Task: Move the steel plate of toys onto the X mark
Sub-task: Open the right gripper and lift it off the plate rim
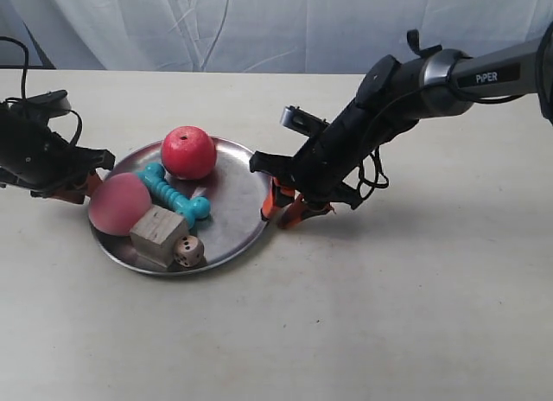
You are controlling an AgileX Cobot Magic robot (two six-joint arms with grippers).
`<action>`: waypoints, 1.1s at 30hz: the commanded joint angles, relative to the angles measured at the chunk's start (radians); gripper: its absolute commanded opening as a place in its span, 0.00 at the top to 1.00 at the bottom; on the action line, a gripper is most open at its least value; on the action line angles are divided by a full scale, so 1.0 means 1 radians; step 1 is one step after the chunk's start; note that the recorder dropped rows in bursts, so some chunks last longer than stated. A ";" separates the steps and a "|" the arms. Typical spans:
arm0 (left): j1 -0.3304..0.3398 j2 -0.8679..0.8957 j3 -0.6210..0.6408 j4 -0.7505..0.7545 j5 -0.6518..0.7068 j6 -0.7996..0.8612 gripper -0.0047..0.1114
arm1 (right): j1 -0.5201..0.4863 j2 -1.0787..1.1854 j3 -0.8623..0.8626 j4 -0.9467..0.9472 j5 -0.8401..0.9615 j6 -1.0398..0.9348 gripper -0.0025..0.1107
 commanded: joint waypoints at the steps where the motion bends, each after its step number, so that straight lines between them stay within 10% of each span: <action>1: 0.016 -0.018 0.001 0.038 -0.017 -0.053 0.65 | -0.007 -0.037 -0.004 -0.055 0.007 0.022 0.64; 16: 0.087 -0.200 0.001 0.028 0.023 -0.102 0.71 | -0.007 -0.161 -0.004 -0.220 0.021 0.110 0.65; 23: 0.087 -0.341 0.001 0.041 0.050 -0.109 0.92 | -0.007 -0.268 -0.004 -0.343 0.101 0.113 0.98; 33: 0.087 -0.617 0.010 0.056 0.053 -0.126 0.96 | -0.004 -0.599 0.208 -0.448 -0.008 0.115 0.98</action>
